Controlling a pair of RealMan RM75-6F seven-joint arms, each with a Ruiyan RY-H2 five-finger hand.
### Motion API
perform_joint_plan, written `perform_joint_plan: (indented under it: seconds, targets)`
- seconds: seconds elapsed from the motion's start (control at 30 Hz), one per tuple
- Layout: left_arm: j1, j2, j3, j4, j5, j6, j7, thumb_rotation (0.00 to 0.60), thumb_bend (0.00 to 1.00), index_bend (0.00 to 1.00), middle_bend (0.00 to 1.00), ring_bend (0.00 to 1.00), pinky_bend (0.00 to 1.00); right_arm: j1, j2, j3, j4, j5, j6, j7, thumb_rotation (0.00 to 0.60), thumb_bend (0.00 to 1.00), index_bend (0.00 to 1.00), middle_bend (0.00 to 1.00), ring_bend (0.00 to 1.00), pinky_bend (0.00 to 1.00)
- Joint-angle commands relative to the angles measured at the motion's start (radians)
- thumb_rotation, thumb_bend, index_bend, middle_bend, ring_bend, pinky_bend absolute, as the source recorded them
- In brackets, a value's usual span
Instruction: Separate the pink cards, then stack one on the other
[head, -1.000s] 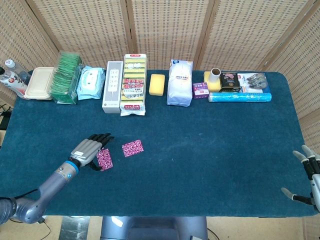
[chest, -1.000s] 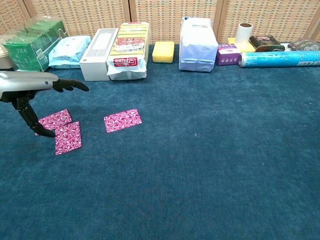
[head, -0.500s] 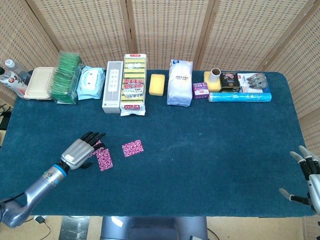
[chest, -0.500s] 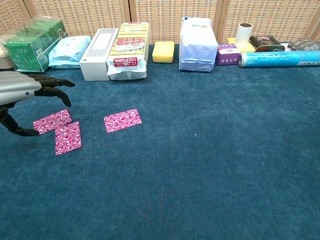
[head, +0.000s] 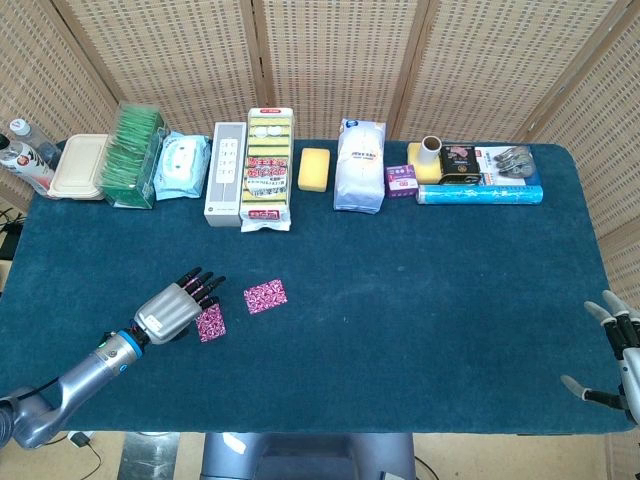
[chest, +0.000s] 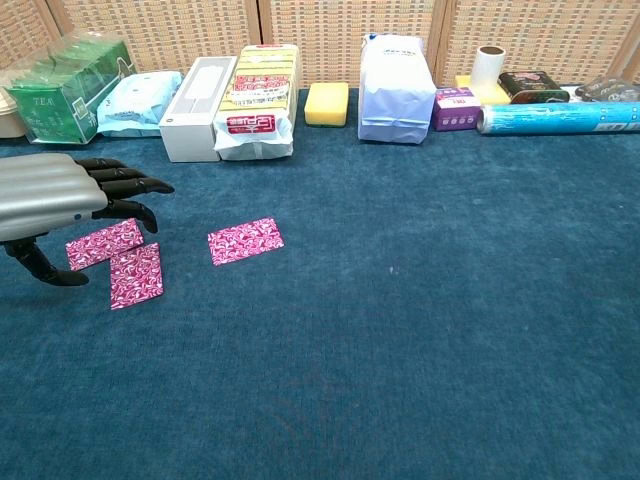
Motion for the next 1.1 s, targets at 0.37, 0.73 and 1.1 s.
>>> perform_joint_plan:
  seconds: [0.37,0.73,1.1]
  targets:
    - [-0.005,-0.033,-0.027,0.021,0.015,-0.056,0.122,0.600,0.20,0.22,0.00,0.00,0.07,-0.002,0.001,0.001,0.005,-0.001,0.004,0.013,0.600,0.00,0.10,0.00,0.00,0.00]
    - [-0.008,-0.073,-0.052,0.054,0.019,-0.079,0.179,0.600,0.20,0.22,0.00,0.00,0.07,-0.003,0.002,0.001,0.004,0.000,0.005,0.015,0.600,0.00,0.10,0.00,0.00,0.00]
    - [-0.001,-0.071,-0.056,0.037,0.023,-0.087,0.200,0.600,0.20,0.22,0.00,0.00,0.07,-0.004,0.006,0.001,0.008,-0.002,0.006,0.028,0.600,0.00,0.10,0.00,0.00,0.00]
